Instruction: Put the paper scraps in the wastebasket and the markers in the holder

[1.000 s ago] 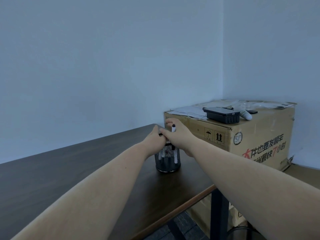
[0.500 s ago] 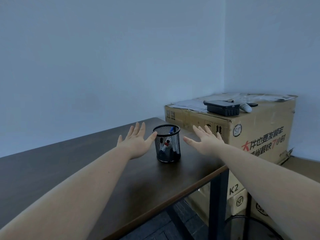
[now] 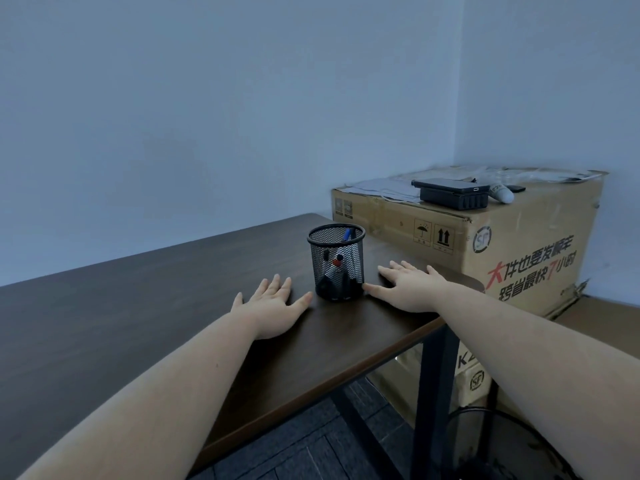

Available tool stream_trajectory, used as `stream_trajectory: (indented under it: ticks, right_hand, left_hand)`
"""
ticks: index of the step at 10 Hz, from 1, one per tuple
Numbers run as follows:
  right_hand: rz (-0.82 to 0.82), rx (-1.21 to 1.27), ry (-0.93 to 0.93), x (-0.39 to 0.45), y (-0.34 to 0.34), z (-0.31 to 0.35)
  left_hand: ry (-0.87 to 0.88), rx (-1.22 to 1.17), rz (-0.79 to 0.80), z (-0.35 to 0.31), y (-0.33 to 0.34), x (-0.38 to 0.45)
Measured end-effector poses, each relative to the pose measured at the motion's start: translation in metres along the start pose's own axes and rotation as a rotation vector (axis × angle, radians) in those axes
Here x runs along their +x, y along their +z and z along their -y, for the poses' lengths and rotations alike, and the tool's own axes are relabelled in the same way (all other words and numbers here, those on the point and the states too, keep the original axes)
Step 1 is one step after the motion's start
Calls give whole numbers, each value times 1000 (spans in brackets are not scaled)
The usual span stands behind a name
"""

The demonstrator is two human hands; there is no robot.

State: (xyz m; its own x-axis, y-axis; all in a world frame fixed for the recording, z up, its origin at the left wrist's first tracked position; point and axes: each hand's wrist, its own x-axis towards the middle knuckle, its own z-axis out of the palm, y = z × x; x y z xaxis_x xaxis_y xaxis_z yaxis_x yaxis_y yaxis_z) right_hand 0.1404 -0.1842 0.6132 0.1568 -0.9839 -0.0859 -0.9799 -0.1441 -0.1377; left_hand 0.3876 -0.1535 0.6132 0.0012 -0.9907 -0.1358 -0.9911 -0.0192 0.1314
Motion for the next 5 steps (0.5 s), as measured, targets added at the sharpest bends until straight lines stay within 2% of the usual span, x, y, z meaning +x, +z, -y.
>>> stream_trajectory:
  ticks: [4, 5]
  right_hand:
    - [34, 30, -67, -13, -4, -6]
    - [-82, 82, -145, -24, -23, -12]
  left_hand:
    - [8, 5, -28, -1, 2, -6]
    - [29, -6, -55, -3, 0, -7]
